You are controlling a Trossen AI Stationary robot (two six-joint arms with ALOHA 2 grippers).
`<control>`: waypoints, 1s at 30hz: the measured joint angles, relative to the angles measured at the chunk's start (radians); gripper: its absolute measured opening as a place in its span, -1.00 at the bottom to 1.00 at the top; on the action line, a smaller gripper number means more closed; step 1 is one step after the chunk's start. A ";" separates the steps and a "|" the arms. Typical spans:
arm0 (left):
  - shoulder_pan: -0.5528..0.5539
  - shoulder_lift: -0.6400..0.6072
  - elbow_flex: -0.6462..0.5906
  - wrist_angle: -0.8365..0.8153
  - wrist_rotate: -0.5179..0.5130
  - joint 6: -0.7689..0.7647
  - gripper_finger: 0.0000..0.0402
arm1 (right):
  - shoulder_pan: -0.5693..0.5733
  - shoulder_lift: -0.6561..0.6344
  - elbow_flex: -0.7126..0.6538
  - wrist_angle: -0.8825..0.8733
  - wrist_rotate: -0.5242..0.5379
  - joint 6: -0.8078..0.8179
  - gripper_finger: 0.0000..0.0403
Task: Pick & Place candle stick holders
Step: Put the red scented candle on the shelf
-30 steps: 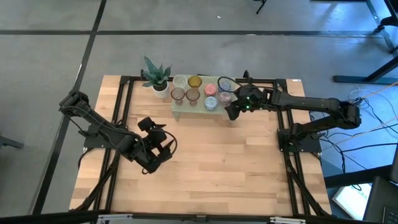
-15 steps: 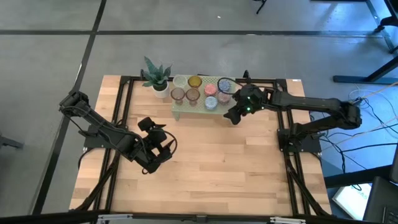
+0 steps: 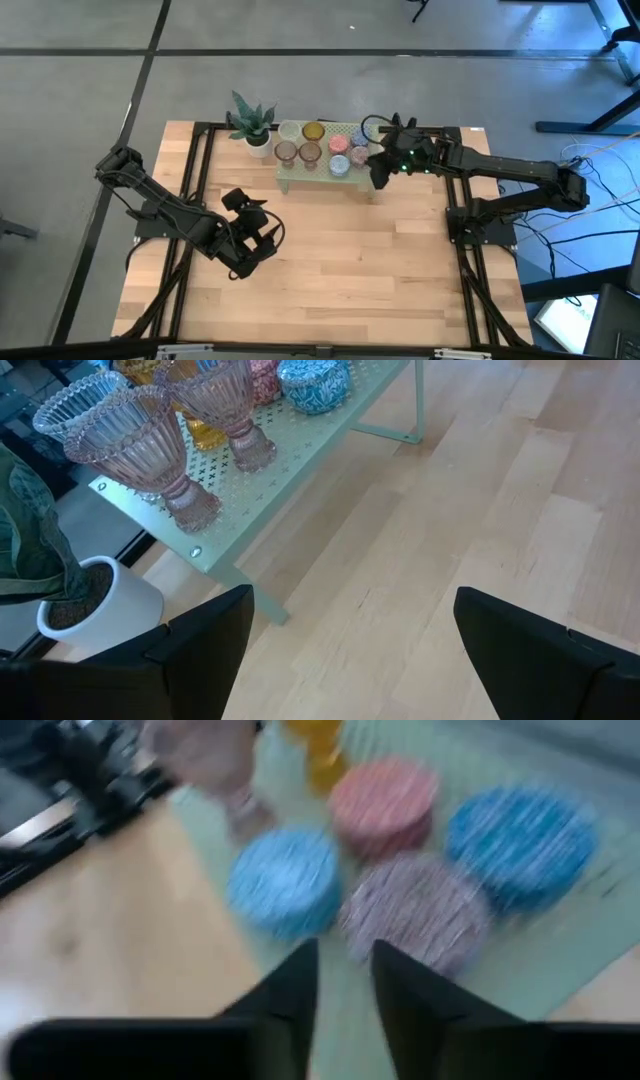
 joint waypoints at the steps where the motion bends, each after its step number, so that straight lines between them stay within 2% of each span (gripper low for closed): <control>1: 0.000 0.000 0.000 0.000 -0.001 0.000 0.71 | -0.001 0.005 0.000 0.024 0.030 -0.018 -0.56; 4: 0.000 0.000 0.000 0.010 -0.001 0.000 0.71 | -0.012 0.020 0.000 0.090 0.084 -0.066 -0.87; 6: 0.000 0.000 0.000 0.013 -0.001 0.001 0.71 | -0.019 0.031 0.000 0.137 0.087 -0.097 -0.96; 15: 0.000 0.000 0.000 0.014 -0.001 0.001 0.71 | -0.048 0.139 0.000 0.172 0.088 -0.113 -0.98; 30: 0.000 0.000 0.000 0.014 0.002 0.001 0.71 | -0.048 0.144 0.002 0.127 0.122 -0.090 -0.98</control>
